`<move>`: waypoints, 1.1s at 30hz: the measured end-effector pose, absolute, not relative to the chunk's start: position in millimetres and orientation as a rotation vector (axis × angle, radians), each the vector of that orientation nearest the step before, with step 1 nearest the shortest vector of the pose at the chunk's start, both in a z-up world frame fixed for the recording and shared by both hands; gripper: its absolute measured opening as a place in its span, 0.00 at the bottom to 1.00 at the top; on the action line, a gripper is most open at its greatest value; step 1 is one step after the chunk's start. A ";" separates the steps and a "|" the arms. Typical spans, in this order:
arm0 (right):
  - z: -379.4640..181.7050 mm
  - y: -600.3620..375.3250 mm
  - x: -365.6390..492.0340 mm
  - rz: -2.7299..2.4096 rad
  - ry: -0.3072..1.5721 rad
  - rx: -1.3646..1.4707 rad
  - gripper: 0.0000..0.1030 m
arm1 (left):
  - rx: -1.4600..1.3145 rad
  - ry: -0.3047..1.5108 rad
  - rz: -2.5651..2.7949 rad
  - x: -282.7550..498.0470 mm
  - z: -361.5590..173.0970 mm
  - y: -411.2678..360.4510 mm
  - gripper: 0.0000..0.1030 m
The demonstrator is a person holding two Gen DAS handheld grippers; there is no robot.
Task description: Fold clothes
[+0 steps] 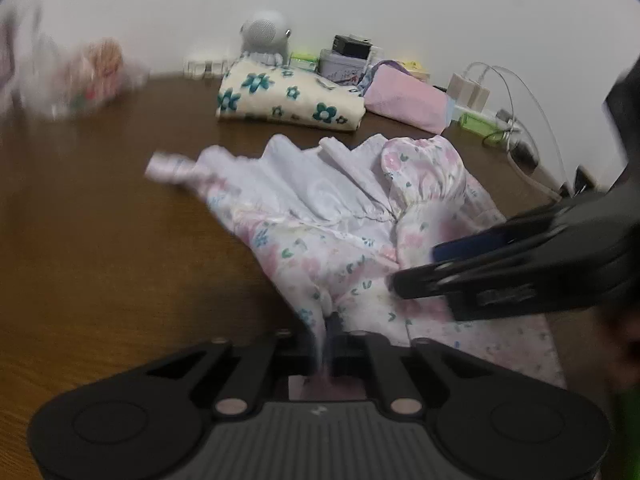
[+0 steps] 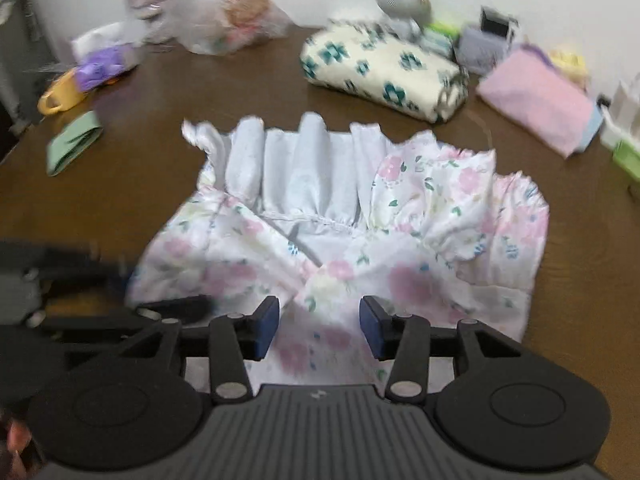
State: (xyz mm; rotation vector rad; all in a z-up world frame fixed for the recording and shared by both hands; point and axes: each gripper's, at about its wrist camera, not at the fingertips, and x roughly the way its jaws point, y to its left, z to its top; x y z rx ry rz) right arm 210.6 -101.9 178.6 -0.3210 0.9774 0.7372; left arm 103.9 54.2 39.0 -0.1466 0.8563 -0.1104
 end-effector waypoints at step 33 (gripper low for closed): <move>195.3 -238.1 150.0 0.740 0.971 -0.432 0.25 | 0.099 0.714 0.019 8.8 58.7 80.7 0.19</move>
